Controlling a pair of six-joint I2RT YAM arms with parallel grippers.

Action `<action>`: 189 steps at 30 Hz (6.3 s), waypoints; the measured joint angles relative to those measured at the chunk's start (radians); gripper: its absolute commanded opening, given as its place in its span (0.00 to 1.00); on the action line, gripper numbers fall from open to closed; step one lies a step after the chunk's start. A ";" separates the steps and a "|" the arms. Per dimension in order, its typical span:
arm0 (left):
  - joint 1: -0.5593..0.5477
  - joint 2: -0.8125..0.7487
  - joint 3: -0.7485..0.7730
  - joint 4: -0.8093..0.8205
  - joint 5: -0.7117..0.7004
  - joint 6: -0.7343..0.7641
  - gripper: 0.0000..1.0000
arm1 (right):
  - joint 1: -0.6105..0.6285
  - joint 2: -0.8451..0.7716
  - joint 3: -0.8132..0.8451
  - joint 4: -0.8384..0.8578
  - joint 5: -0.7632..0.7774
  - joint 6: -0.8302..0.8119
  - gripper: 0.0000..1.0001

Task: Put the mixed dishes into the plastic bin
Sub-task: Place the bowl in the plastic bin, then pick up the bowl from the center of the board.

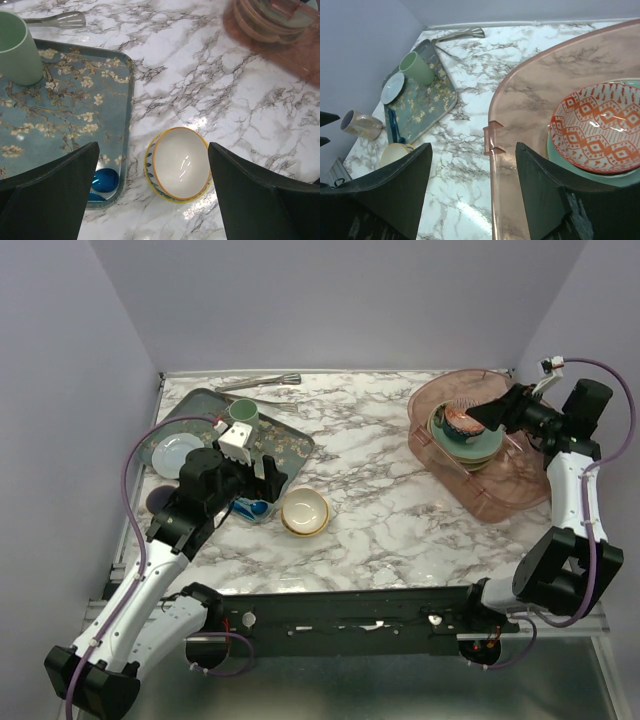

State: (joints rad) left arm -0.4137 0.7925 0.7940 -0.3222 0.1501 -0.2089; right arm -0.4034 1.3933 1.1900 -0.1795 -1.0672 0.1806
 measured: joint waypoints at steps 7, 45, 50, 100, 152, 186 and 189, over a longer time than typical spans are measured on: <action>0.000 0.040 -0.003 -0.002 0.031 -0.002 0.99 | 0.015 -0.082 -0.020 -0.003 -0.054 -0.024 0.77; -0.057 0.081 -0.001 -0.126 0.033 -0.140 0.99 | 0.208 -0.529 -0.294 -0.053 -0.203 -0.302 1.00; -0.222 0.106 0.044 -0.217 -0.110 -0.160 0.99 | 0.208 -0.528 -0.294 -0.053 -0.203 -0.311 1.00; -0.464 0.718 0.246 -0.375 -0.703 -0.214 0.38 | 0.213 -0.495 -0.294 -0.085 -0.205 -0.332 1.00; -0.452 0.210 0.004 -0.190 -0.713 -0.287 0.00 | 0.220 -0.484 -0.294 -0.113 -0.205 -0.370 1.00; -0.676 0.512 0.191 0.029 -0.837 -0.606 0.00 | 0.457 -0.412 -0.294 -0.174 0.010 -0.415 0.99; -0.700 0.559 0.243 0.028 -0.859 -0.617 0.00 | 0.478 -0.403 -0.294 -0.173 0.065 -0.402 0.98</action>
State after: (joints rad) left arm -1.1141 1.3514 1.0370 -0.2939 -0.7094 -0.8261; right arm 0.0742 0.9905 0.8963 -0.3523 -1.0019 -0.2211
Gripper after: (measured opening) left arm 0.014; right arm 0.989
